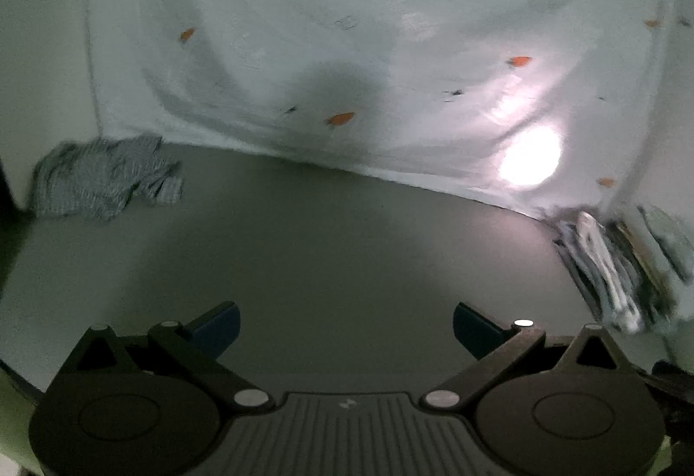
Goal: Fold clothes
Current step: 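Reach both grippers to the crumpled checked shirt and grasp it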
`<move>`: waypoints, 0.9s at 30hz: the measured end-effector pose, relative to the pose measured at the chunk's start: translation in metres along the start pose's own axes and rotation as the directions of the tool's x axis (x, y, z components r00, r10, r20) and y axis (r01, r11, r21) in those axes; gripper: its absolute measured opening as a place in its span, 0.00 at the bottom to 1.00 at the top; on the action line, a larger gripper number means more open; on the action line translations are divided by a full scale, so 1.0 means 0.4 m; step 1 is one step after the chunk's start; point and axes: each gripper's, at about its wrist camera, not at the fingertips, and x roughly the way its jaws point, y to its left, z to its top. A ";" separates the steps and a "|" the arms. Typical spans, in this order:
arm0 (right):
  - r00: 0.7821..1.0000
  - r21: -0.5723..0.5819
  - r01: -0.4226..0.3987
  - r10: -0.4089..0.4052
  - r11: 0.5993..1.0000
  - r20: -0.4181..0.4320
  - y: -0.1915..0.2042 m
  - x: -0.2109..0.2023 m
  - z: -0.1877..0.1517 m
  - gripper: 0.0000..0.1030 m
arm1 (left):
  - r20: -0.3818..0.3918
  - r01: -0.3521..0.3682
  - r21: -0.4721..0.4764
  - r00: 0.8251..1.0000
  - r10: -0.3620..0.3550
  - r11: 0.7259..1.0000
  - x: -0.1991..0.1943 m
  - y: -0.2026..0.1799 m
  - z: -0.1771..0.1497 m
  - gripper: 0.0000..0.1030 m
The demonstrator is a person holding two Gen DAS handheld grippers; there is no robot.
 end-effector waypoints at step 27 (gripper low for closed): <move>0.847 0.056 -0.433 0.428 0.900 -0.316 0.461 0.699 0.190 1.00 | -0.295 -0.346 -0.550 0.932 0.211 0.760 0.475 0.583 0.236 1.00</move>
